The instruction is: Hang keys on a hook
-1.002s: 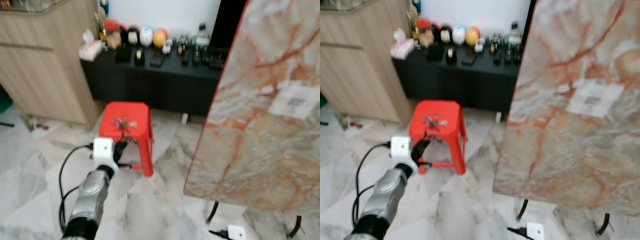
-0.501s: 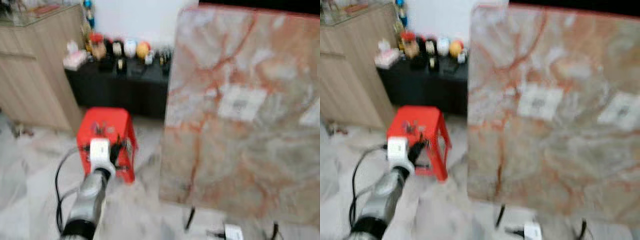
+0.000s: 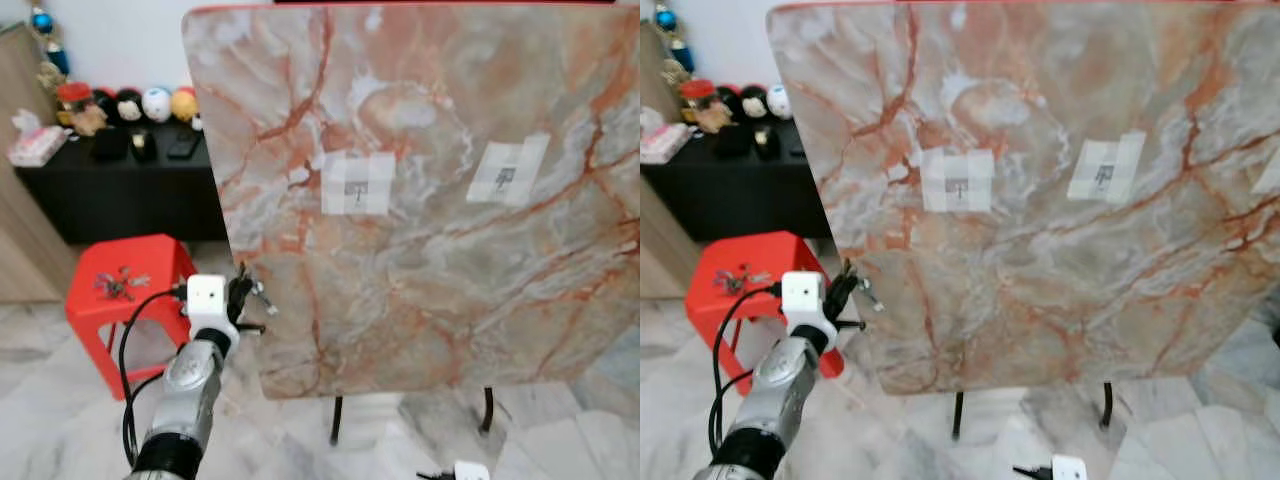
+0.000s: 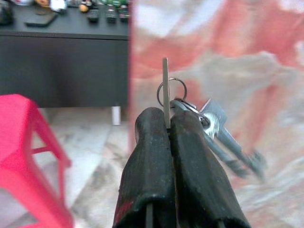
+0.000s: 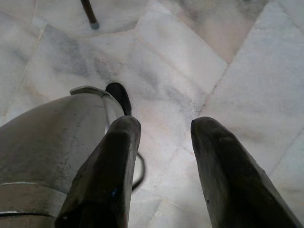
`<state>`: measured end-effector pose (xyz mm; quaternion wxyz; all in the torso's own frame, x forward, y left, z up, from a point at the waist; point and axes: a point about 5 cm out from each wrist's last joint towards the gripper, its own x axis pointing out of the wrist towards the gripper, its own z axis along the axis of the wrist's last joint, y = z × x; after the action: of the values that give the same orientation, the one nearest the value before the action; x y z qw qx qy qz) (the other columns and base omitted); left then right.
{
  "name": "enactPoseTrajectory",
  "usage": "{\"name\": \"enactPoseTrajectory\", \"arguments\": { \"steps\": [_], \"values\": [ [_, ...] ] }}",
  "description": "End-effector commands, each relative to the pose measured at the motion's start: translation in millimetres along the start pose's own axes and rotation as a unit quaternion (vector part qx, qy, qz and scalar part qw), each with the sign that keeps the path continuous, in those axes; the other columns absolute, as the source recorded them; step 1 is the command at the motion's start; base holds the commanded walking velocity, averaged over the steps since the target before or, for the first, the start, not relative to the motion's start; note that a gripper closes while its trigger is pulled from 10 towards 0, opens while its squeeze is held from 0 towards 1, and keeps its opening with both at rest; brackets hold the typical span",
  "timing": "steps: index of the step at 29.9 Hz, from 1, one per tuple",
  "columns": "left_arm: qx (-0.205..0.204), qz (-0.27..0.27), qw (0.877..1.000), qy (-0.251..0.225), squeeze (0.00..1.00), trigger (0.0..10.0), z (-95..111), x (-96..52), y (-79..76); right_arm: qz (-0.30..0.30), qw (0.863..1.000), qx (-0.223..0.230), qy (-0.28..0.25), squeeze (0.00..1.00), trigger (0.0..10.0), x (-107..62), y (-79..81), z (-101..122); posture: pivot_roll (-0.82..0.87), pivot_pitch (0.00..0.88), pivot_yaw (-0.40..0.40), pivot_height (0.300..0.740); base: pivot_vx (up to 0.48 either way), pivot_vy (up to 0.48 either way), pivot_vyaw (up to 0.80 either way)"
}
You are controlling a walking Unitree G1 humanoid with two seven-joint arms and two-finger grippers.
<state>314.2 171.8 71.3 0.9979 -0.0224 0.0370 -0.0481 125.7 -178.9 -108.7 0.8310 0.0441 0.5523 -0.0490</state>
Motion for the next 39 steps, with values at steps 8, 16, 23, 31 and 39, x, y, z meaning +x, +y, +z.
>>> {"name": "enactPoseTrajectory", "arguments": {
  "steps": [8,16,23,31,39],
  "values": [
    [0.017,0.026,0.999,-0.012,0.0,10.0,8,3.6,11.0,0.012,1.0,-0.009,-0.018,0.0,10.0,0.6,3.2,9,-0.07,0.0,0.007,0.74,0.0,-0.134,0.0],
    [0.022,0.032,0.999,-0.015,0.0,10.0,11,4.2,12.6,0.006,1.0,-0.011,-0.016,0.0,10.0,0.5,0.0,9,-0.06,0.017,-0.002,0.74,0.0,-0.409,0.45],
    [0.024,0.033,0.999,-0.015,0.0,10.0,11,4.3,11.3,0.008,1.0,-0.017,-0.017,0.0,10.0,0.5,-1.6,11,-0.06,0.025,-0.009,0.74,0.0,-0.426,0.0],
    [0.031,0.034,0.999,-0.025,0.0,10.0,15,5.9,9.5,0.019,0.999,-0.041,-0.015,0.0,10.0,0.5,-1.7,13,-0.06,0.027,-0.016,0.74,0.0,-0.425,0.0],
    [0.038,0.038,0.998,-0.038,0.0,10.0,21,7.1,10.0,0.022,0.999,-0.046,-0.017,0.0,10.0,0.5,-1.8,14,-0.06,0.03,-0.021,0.74,0.0,-0.426,0.6]
  ]
}}
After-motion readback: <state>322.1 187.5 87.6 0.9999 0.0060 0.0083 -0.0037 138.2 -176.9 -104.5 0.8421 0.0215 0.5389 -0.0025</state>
